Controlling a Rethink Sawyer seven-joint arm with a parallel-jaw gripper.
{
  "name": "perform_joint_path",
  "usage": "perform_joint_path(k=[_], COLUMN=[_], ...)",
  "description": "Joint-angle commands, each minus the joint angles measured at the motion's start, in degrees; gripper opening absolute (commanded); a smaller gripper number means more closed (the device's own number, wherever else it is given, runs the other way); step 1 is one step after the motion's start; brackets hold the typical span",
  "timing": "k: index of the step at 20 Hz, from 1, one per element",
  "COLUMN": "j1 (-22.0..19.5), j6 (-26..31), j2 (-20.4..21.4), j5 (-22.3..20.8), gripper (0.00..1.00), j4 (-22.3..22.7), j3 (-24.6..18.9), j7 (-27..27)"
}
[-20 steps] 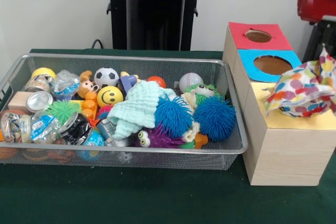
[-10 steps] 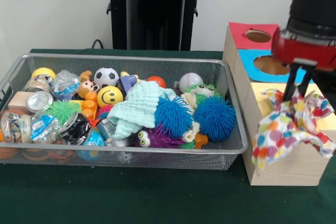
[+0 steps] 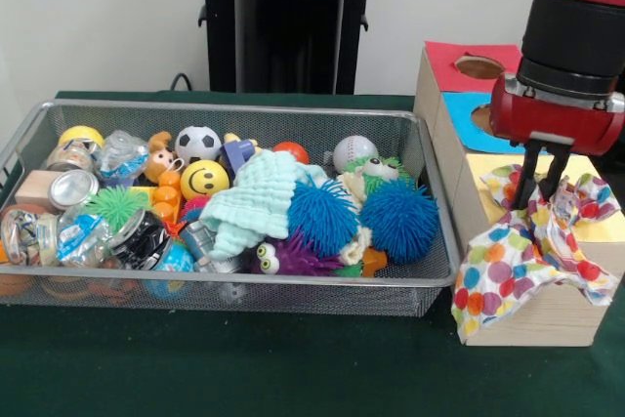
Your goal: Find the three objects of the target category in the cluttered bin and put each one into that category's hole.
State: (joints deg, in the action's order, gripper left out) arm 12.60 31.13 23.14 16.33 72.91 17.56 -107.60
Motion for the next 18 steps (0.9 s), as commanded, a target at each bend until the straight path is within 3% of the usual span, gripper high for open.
perform_joint_path(k=[1, 8, 18], j1=[-0.1, 3.0, 2.9], j6=[1.4, 7.6, 2.7], j2=[-3.6, 0.7, 0.9], j5=[0.9, 1.6, 1.5], gripper=[0.00, 0.00, 0.00], j4=[1.3, 2.5, 6.9], j3=[-3.4, -0.9, -2.2], j7=[-12.0, -14.1, -12.5])
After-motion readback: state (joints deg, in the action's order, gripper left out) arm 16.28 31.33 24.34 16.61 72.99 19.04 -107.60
